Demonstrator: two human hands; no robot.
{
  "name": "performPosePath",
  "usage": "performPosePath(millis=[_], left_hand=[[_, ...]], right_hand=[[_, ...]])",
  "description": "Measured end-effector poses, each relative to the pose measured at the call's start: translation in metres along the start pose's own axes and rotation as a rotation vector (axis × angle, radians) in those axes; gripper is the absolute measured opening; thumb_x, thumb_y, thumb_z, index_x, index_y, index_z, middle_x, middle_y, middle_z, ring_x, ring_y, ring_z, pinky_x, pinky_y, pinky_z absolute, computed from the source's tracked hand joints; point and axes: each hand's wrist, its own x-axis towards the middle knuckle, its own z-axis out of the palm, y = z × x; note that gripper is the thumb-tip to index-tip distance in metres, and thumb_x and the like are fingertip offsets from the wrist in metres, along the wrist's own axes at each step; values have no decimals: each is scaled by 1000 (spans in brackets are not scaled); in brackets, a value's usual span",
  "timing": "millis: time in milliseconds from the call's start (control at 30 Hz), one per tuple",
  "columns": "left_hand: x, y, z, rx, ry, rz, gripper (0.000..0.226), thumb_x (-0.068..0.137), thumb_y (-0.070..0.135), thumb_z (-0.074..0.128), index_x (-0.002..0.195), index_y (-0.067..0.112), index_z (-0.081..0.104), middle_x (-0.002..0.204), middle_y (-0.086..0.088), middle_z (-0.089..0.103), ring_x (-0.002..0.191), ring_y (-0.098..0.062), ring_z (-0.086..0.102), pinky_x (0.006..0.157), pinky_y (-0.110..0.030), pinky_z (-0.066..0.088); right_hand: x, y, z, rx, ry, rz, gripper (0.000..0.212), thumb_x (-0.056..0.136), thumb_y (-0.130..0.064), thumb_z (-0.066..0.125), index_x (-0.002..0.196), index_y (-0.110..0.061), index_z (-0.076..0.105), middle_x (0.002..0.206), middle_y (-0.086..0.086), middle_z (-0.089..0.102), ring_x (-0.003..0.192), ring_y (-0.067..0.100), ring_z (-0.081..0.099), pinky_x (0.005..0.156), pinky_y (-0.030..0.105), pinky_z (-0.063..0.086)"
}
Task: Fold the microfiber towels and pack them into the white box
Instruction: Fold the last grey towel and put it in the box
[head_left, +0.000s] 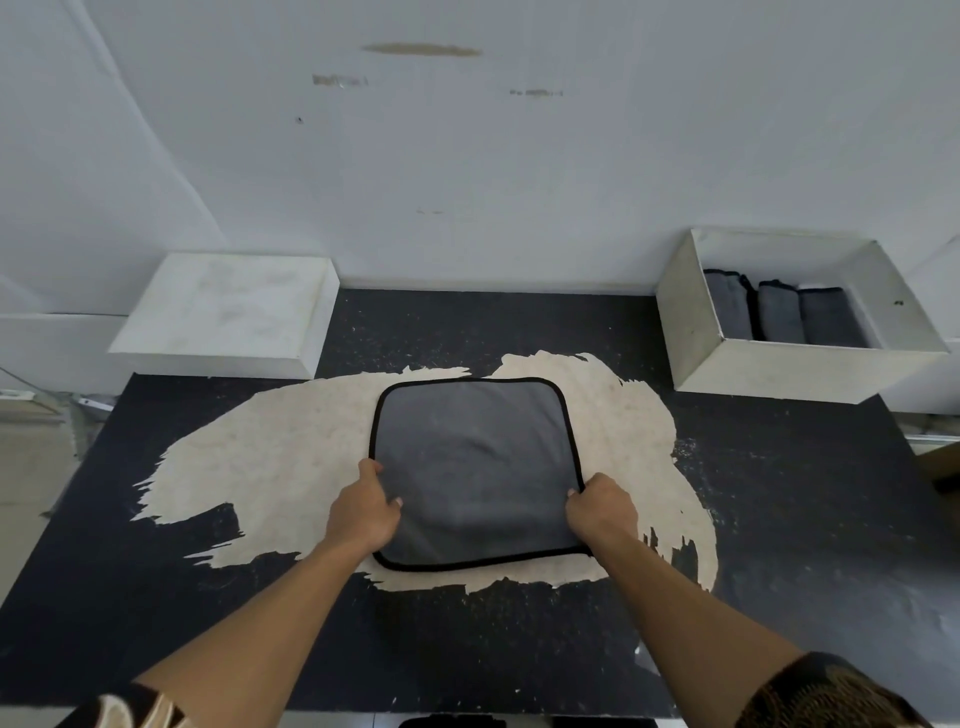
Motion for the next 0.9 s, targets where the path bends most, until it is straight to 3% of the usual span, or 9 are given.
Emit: performPosePath(millis=[133, 200, 333, 433, 500, 633, 700, 800, 900], left_hand=[[-2, -3, 0, -85, 22, 31, 14, 96, 22, 59, 108, 18, 52, 104, -2, 61, 91, -19, 58, 77, -31, 48], [0, -2, -5, -107, -6, 24, 4, 95, 22, 59, 95, 18, 58, 97, -1, 63, 91, -20, 59, 76, -31, 48], [6, 4, -21, -204, -72, -14, 23, 96, 32, 58, 85, 13, 64, 89, -4, 65, 83, -22, 61, 63, -29, 46], [9, 9, -31, -232, -68, -36, 25, 95, 30, 59, 83, 9, 67, 86, -8, 66, 73, -22, 60, 53, -25, 41], [8, 11, -32, -204, -104, -45, 17, 93, 23, 62, 83, 11, 69, 86, -5, 66, 75, -21, 59, 51, -24, 40], [5, 11, -28, -147, -227, -122, 10, 88, 8, 61, 82, 7, 70, 80, -8, 61, 61, -19, 50, 46, -22, 34], [3, 16, -29, -68, -176, -126, 7, 87, 12, 64, 83, 9, 69, 83, -7, 63, 65, -19, 54, 48, -24, 40], [-1, 26, -28, 132, -67, -99, 11, 85, 17, 67, 94, 11, 66, 92, -5, 67, 81, -19, 61, 68, -33, 52], [-11, 30, -18, 122, -123, -162, 34, 85, 14, 65, 115, 12, 50, 88, 3, 53, 76, -12, 52, 57, -25, 43]], right_hand=[[-4, 1, -5, -3, 21, -15, 30, 97, -28, 52, 116, -6, 53, 112, 14, 64, 102, 33, 61, 74, 31, 40], [-6, 2, -7, 64, 40, -49, 23, 96, -25, 54, 111, -10, 46, 104, 13, 63, 92, 30, 60, 73, 31, 40], [-6, 0, -15, 144, 7, -159, 12, 95, -14, 54, 100, -18, 44, 84, 3, 61, 76, 20, 57, 65, 32, 46], [-2, 0, -22, 126, -87, -226, 14, 93, -7, 54, 93, -20, 62, 95, 0, 64, 90, 20, 60, 82, 33, 53], [1, 1, -24, 116, -113, -245, 15, 94, -10, 57, 101, -16, 69, 105, 2, 66, 99, 21, 60, 90, 32, 51], [8, 2, -29, 24, -161, -253, 20, 91, -13, 61, 104, -7, 74, 109, 8, 70, 101, 25, 64, 85, 30, 50], [11, 5, -31, -6, -184, -245, 18, 89, -15, 62, 102, -6, 72, 106, 11, 70, 95, 25, 63, 80, 31, 51], [14, 11, -35, 26, -176, -209, 27, 88, -21, 64, 111, -9, 54, 103, 6, 61, 89, 20, 54, 75, 32, 45], [11, 19, -35, -19, -193, -169, 46, 84, -24, 70, 114, -10, 39, 97, 4, 52, 85, 21, 51, 72, 31, 42]])
